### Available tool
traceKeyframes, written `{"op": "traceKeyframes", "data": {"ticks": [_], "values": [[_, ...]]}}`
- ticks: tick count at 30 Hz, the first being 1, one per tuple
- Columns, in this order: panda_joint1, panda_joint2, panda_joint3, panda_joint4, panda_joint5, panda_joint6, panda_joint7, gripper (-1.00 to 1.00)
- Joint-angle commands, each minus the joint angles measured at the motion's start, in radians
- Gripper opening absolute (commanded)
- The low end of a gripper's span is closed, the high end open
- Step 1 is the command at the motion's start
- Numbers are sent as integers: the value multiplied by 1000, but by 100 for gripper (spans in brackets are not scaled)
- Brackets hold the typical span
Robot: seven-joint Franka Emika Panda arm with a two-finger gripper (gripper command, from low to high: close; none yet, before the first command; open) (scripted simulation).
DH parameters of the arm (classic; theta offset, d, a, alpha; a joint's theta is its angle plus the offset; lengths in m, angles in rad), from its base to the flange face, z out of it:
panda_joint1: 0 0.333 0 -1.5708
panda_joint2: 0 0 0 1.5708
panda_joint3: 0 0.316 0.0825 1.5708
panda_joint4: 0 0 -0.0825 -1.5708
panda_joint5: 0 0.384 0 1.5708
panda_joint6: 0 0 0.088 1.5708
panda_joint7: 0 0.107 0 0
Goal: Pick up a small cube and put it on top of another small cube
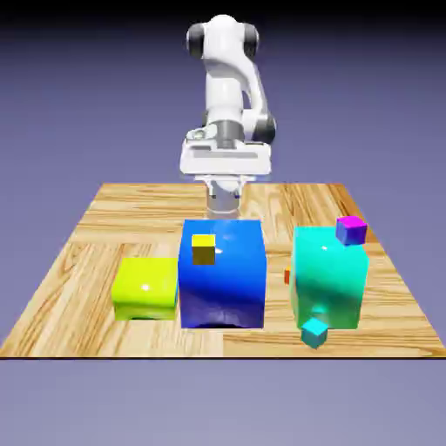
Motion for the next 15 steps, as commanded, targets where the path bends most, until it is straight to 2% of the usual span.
{"op": "traceKeyframes", "data": {"ticks": [1,15], "values": [[-5,-7,36,4,8,-7,-32,0],[-80,-99,544,63,120,-103,-483,0]]}}
